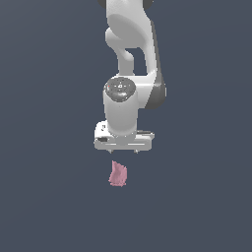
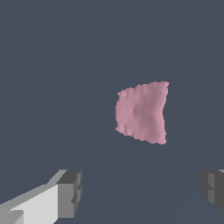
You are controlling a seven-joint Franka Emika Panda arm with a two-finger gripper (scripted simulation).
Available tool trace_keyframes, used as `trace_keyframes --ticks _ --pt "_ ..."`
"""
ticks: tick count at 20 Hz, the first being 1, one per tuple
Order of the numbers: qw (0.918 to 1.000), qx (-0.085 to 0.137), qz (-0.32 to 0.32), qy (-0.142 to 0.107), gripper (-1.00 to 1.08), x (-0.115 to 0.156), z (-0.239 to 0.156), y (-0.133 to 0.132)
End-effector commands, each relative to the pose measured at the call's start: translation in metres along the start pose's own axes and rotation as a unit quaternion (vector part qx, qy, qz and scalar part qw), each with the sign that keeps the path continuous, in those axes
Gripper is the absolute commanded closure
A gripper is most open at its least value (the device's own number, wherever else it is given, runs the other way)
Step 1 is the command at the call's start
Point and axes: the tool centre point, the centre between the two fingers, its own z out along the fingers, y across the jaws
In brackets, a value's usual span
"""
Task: Pick up the object and move it to a goal position.
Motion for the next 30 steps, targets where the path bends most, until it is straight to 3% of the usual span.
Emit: trace_keyframes --ticks 1,13,24,30 --pt "1.0000 -0.001 0.006 -0.003 -0.92 0.012 0.010 0.004" --pt "0.9996 -0.006 0.026 -0.012 -0.92 0.044 0.046 0.019" --pt "0.9995 -0.007 0.028 -0.014 -0.92 0.048 0.056 0.021" --pt "0.9995 -0.007 0.028 -0.014 -0.92 0.046 0.085 0.021"
